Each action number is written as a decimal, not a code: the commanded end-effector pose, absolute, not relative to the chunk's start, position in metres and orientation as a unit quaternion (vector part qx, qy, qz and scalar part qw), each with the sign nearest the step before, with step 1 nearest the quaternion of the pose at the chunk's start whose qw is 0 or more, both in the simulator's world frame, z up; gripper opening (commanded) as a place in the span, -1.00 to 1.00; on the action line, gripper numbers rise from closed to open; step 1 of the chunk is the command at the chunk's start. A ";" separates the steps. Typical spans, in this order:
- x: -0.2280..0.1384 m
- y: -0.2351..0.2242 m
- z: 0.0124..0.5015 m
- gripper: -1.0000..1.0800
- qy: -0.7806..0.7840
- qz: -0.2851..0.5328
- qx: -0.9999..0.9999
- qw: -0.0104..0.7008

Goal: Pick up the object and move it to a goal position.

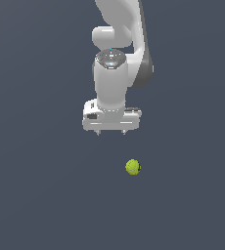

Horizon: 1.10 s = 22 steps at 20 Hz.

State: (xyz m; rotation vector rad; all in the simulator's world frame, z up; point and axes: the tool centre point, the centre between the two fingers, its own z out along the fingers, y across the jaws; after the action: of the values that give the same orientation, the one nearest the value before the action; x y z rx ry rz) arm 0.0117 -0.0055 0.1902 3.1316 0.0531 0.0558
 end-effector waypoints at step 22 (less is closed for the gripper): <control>0.012 0.013 0.173 0.92 0.023 0.010 1.000 0.011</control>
State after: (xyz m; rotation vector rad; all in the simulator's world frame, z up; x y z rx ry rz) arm 0.0109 0.0122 0.1743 3.1166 0.0887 0.0307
